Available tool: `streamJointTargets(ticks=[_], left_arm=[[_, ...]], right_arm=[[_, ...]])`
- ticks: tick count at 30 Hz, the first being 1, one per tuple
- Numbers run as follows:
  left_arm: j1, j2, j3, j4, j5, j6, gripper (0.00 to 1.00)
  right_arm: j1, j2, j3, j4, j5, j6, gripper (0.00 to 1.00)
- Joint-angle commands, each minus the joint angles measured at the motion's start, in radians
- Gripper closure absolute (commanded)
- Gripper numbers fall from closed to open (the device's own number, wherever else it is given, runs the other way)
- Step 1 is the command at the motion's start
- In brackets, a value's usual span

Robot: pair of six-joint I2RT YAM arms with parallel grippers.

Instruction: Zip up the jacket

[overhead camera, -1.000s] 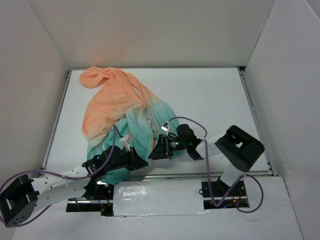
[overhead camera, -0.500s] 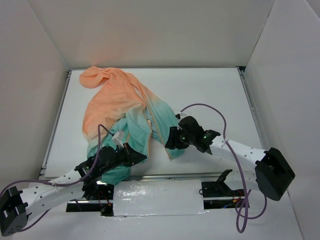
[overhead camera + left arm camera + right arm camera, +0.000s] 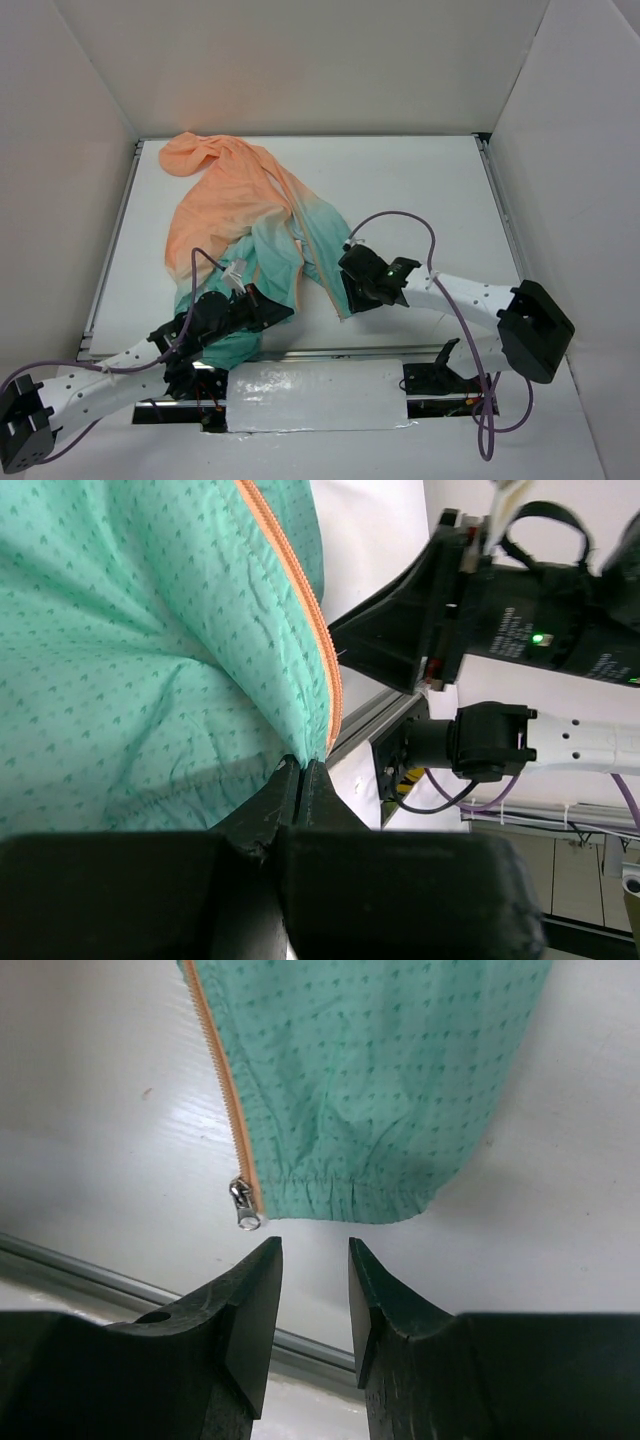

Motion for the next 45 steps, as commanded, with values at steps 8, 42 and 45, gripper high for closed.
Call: streamJointTargets(ticks=[8,42,45], left_arm=[[0.002,-0.03,0.036,-0.022,0.004,0.03,1.0],[0.004,-0.047,0.04,-0.073,0.018,0.064,1.0],[0.004,-0.05,0.042,-0.083,-0.003,0.07,1.0]], right_arm=[[0.048,0.112,0.085,0.022,0.063,-0.048,0.59],[0.119,0.345,0.125,0.024,0.054,0.035,1.0],[0.122,0.301,0.099,0.073,0.01,0.041,1.0]])
